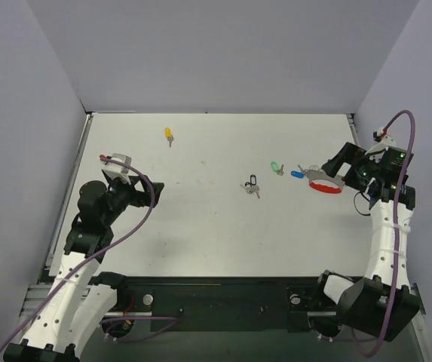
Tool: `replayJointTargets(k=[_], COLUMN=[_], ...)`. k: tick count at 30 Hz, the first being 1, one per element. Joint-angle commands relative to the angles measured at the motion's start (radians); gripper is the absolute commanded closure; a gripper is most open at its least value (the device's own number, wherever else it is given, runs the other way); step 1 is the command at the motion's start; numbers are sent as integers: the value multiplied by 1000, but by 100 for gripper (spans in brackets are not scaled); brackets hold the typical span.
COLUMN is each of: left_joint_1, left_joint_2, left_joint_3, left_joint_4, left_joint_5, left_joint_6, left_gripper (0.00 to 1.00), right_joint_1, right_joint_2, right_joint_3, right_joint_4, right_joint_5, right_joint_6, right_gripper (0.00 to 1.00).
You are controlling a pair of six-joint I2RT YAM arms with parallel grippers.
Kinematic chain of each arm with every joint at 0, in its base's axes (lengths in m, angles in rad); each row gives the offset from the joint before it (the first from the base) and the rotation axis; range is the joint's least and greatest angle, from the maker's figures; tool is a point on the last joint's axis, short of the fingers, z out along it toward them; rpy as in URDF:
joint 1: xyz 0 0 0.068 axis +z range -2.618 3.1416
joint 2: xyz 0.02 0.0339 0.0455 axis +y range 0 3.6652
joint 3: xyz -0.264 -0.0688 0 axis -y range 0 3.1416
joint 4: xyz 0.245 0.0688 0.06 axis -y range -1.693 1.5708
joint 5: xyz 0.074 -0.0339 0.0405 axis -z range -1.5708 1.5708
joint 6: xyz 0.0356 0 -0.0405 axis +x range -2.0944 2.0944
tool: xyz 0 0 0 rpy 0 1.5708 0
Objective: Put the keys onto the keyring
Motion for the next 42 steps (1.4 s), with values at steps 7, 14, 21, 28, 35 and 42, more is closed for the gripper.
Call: replayJointTargets(k=[7,14,21,28,35,42], left_joint_1=[1,4,5,8,7,-5], left_joint_2=[-18,-15,1,4,-1,2], left_joint_3=[12,14,9,10,12,10], left_joint_4=[29,32,37,37,32,34], left_joint_5=[17,2,10,2,-1,3], left_joint_6=[-8,-31,-31,-25,-22,-19], left_gripper=[2,2,2,2,2,2], right_joint_1=[-50,112,336,430,320,221], right_joint_2=[160,323,68,403,558,683], right_joint_3=[37,199,-91,224,377,452], right_joint_4=[-85,-411,51,-279,-320,-322], right_joint_5=[-218,-95,149,143,239,369], right_joint_6=[-143,-527,-532,-570,-440,-472], right_gripper=[0,0,0,11,26,34])
